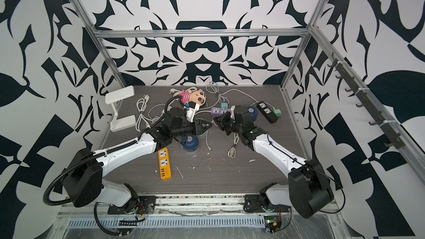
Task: Charge the cordless meat grinders
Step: Adjust the charging cable.
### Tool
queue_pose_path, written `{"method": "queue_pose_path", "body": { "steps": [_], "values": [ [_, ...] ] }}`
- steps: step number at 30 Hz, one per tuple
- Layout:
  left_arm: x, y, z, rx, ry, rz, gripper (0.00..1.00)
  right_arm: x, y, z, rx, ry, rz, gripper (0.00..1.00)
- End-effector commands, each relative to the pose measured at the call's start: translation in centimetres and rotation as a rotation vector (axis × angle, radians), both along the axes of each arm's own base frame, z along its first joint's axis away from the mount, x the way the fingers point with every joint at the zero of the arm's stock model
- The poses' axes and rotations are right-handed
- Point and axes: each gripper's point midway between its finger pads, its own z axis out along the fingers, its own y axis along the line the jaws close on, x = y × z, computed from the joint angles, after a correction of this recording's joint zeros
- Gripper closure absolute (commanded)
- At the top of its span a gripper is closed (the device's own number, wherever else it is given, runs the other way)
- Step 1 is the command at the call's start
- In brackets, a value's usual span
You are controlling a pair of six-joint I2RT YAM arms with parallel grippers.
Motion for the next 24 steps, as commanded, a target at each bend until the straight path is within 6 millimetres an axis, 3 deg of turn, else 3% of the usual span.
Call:
{"method": "queue_pose_path", "body": {
  "steps": [1,16,17,21,24],
  "values": [
    [0.4,-0.5,1.0,-0.017,-0.031,-0.008,0.69,0.2,0.3,2.6,0.026,-0.074,0.003,1.00],
    [0.6,0.3,0.2,0.021,-0.006,0.034,0.95,-0.4,0.0,2.5,-0.011,-0.084,0.031,1.00],
    [0.6,0.5,0.1,0.032,0.000,0.038,0.99,-0.5,-0.3,2.5,-0.042,-0.090,0.040,0.95],
    [-0.3,1.3,0.3,0.078,0.028,0.027,1.00,-1.8,-2.8,2.4,-0.203,-0.113,0.062,0.49],
    [-1.4,2.0,0.1,0.127,0.067,0.002,1.00,-2.7,-5.2,3.2,-0.327,-0.156,0.069,0.29]
  ]
}}
